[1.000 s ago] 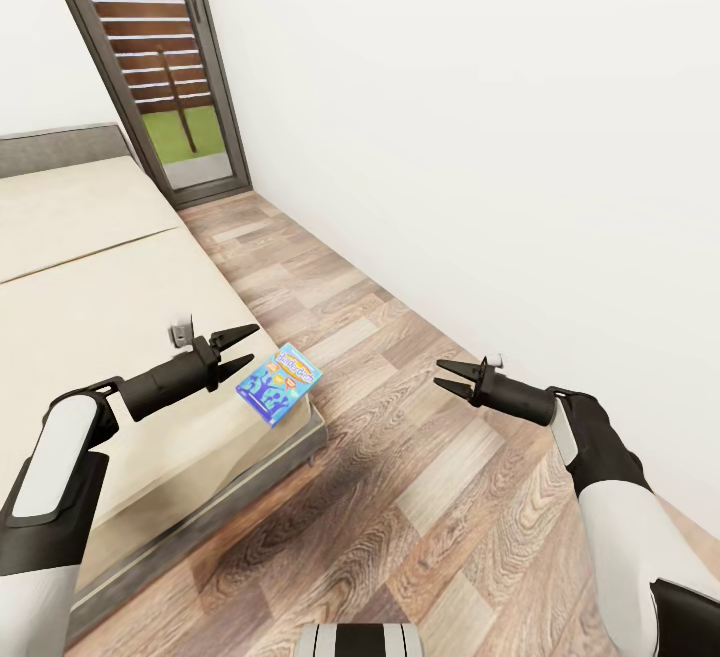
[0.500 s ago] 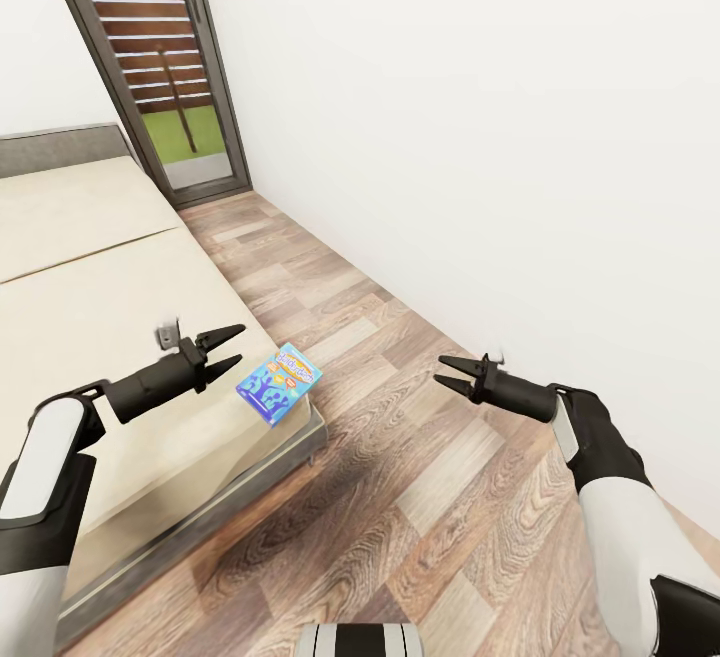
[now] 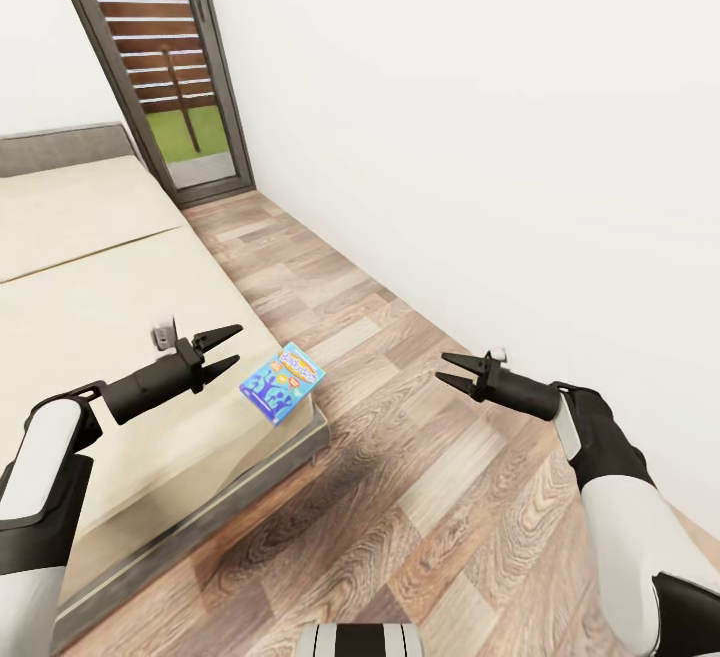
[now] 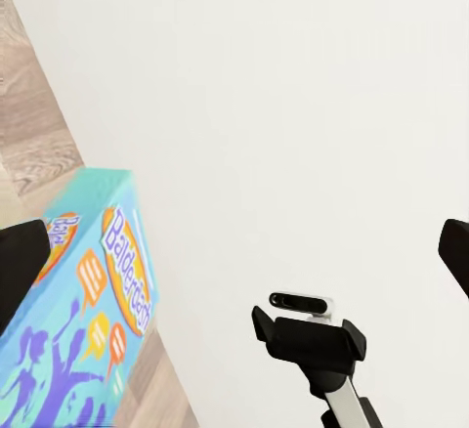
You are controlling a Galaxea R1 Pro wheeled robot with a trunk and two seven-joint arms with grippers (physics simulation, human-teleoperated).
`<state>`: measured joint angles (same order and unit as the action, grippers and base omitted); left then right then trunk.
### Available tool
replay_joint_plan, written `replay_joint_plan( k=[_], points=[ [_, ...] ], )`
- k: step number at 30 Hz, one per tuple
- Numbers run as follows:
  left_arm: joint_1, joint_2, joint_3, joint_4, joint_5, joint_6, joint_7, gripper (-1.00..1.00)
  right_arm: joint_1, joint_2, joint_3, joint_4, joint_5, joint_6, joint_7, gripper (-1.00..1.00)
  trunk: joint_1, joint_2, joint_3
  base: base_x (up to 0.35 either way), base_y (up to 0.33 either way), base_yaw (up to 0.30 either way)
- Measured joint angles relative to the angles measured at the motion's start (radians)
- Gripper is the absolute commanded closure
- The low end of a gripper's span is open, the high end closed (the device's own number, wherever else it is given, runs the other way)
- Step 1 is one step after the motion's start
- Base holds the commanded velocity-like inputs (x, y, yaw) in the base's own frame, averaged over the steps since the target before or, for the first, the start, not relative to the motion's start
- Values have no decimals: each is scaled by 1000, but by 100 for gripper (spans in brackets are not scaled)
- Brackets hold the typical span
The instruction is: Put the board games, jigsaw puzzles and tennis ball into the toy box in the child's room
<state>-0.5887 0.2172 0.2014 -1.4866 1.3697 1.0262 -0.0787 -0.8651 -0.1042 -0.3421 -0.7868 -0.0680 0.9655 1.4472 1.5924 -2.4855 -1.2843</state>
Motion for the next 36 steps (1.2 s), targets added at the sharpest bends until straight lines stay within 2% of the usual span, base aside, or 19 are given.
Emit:
replay_joint_plan(
  k=[15,36],
  points=[
    [0,-1,1,1,-1,0,-2,-100,-1,-1,-1,6,-1,3,1,-100,0,0,3,0,0,164],
    [0,-1,1,1,-1,0,-1,-100,-1,5,0,21,-1,2,-5,-100,0,0,3,0,0,25]
  ],
)
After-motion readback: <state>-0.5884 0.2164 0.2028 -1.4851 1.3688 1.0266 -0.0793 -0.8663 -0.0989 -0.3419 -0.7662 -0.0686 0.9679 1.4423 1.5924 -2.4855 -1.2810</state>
